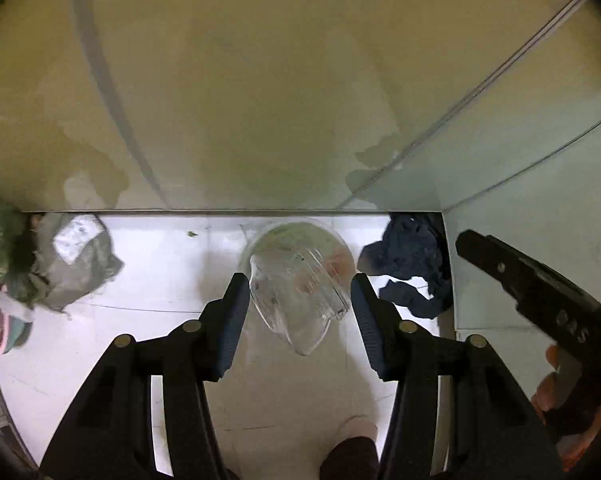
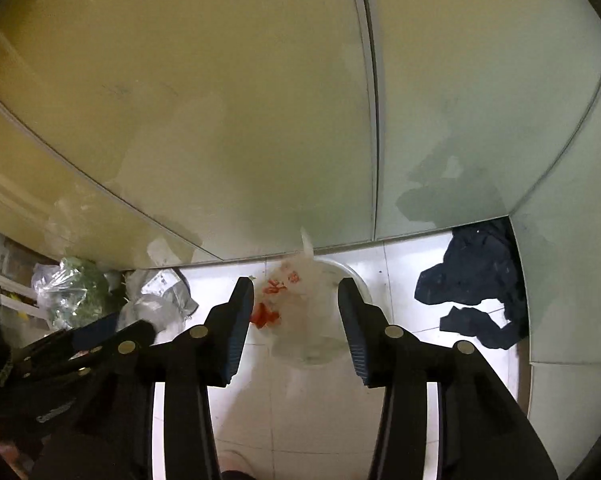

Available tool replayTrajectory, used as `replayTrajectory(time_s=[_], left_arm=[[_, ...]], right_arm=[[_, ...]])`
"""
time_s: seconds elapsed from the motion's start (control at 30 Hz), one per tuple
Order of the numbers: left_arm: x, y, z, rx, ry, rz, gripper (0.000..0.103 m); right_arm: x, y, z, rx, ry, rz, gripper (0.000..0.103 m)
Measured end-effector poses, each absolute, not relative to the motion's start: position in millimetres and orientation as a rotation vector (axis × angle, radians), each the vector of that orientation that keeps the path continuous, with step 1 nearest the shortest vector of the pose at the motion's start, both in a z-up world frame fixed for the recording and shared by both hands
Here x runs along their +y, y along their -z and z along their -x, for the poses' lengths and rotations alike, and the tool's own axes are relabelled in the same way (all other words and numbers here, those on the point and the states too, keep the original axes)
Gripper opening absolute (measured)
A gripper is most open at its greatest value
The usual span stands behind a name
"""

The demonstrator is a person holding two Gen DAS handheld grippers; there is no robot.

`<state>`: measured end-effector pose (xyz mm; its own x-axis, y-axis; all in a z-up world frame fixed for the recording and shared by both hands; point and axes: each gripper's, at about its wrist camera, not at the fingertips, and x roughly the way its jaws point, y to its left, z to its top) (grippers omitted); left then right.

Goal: Collect trash
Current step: 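Carry the paper bag and glass jar down to the bin and release both, then raise both open tools back up toward the counter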

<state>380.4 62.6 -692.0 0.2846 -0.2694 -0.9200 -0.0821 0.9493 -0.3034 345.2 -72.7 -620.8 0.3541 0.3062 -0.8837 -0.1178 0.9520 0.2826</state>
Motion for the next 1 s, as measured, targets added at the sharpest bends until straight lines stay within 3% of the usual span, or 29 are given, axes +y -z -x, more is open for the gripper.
replayTrajectory(time_s=[0.2, 0.43, 0.67, 1.0], left_arm=[[50.2, 714.1, -392.3, 1.349, 0.165, 0.369, 0.055], [49.4, 666.8, -381.5, 1.342, 0.113, 0.292, 0.055], [53.1, 537.7, -367.6, 1.26, 0.066, 0.248, 0.055], [30.2, 285.4, -340.1, 1.009, 0.06, 0.217, 0.055]], right_arm=[[-79.2, 617.9, -341.7, 1.202, -0.243, -0.134, 0.042], [-88.3, 599.5, -342.0, 1.22, -0.237, -0.147, 0.042], [-91.2, 508.4, -334.0, 1.173, -0.275, -0.152, 0.042], [-115.2, 292.5, -301.8, 0.98, -0.349, -0.136, 0.042]])
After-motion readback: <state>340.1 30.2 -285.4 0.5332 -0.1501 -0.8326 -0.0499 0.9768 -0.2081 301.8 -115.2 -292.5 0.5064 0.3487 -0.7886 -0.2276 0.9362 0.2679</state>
